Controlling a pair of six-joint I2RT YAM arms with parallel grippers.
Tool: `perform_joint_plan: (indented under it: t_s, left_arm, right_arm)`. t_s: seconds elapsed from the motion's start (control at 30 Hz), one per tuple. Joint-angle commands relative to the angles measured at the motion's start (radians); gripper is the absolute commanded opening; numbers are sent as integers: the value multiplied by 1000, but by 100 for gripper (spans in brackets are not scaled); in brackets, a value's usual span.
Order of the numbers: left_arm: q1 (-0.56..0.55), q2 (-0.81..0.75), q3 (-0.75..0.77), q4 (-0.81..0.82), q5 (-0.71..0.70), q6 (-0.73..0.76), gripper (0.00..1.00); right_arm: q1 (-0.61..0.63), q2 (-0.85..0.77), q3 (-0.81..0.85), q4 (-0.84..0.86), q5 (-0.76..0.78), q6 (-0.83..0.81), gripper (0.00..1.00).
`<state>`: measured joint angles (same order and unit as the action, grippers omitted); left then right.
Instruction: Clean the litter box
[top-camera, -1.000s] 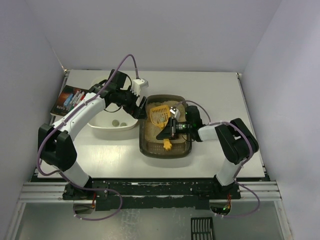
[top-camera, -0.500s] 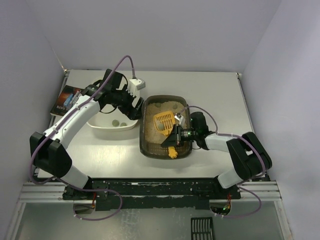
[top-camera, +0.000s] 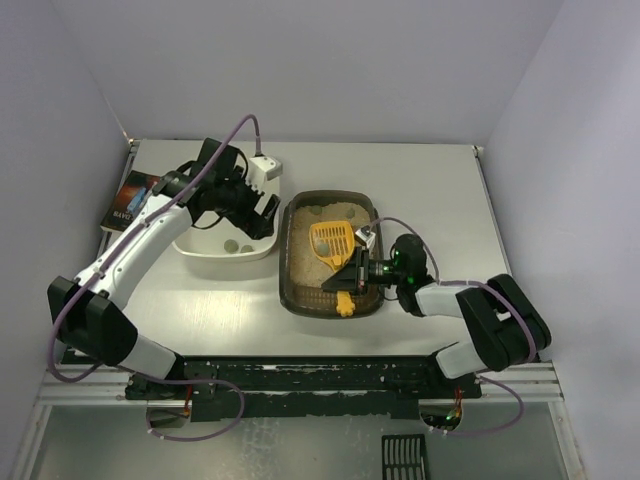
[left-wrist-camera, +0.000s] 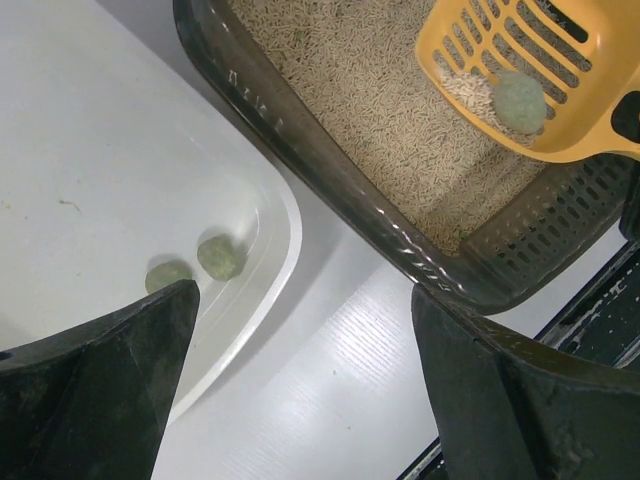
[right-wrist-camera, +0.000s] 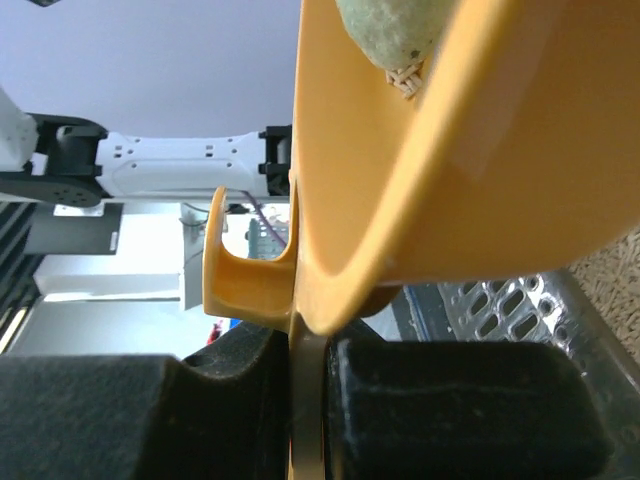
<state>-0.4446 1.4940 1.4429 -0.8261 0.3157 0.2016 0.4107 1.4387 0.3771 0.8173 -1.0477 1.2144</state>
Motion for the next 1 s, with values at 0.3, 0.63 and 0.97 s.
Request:
perform_joint_plan:
  t_s: [0.3, 0.63, 0.97]
  left_arm:
    - [63, -90, -96, 64, -44, -17, 98]
    - [75, -66, -98, 74, -42, -19, 97]
    - [76, -70, -97, 74, -51, -19, 97]
  right_arm:
    - [-19, 181, -63, 822, -22, 453, 0]
    - [-14, -148, 156, -535, 171, -416, 0]
    - [-19, -71, 50, -192, 37, -186, 0]
